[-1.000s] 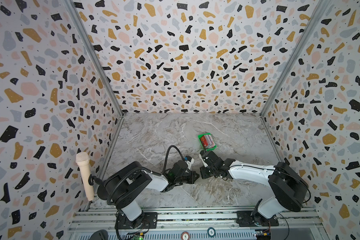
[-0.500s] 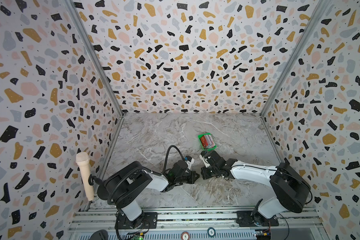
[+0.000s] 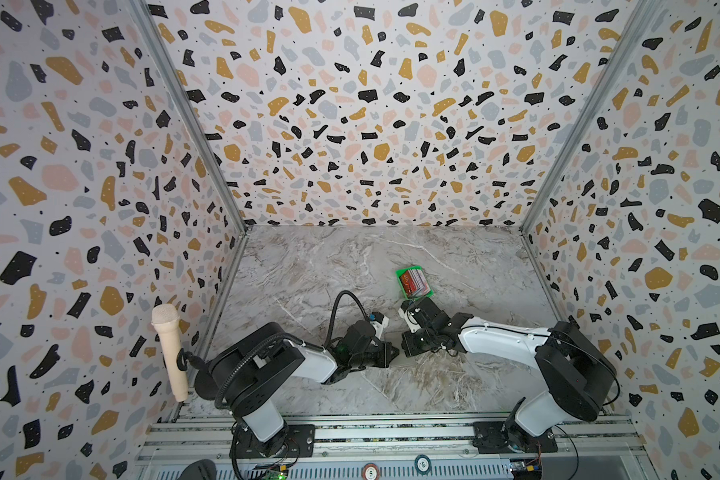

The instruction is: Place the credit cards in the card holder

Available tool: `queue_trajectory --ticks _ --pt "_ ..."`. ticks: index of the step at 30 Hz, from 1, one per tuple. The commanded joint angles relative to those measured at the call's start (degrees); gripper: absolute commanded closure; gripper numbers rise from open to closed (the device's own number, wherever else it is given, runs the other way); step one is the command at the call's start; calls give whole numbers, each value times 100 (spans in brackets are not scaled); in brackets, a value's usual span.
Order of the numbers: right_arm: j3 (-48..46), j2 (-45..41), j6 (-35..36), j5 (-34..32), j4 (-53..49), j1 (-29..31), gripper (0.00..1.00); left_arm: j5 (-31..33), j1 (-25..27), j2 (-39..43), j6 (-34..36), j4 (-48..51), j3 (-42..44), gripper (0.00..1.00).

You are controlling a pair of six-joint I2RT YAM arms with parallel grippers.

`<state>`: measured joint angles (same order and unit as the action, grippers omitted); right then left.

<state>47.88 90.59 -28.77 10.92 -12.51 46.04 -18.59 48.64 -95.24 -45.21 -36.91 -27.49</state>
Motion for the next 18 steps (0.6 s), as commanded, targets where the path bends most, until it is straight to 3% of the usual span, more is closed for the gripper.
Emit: queue_trajectory --ticks 1,18 --pt "-129 462 97 -134 -830 -22 100 -160 43 -178 126 242 68 100" --pt "-204 1216 -16 -276 -1029 -262 100 -262 8 -139 106 35 189 100"
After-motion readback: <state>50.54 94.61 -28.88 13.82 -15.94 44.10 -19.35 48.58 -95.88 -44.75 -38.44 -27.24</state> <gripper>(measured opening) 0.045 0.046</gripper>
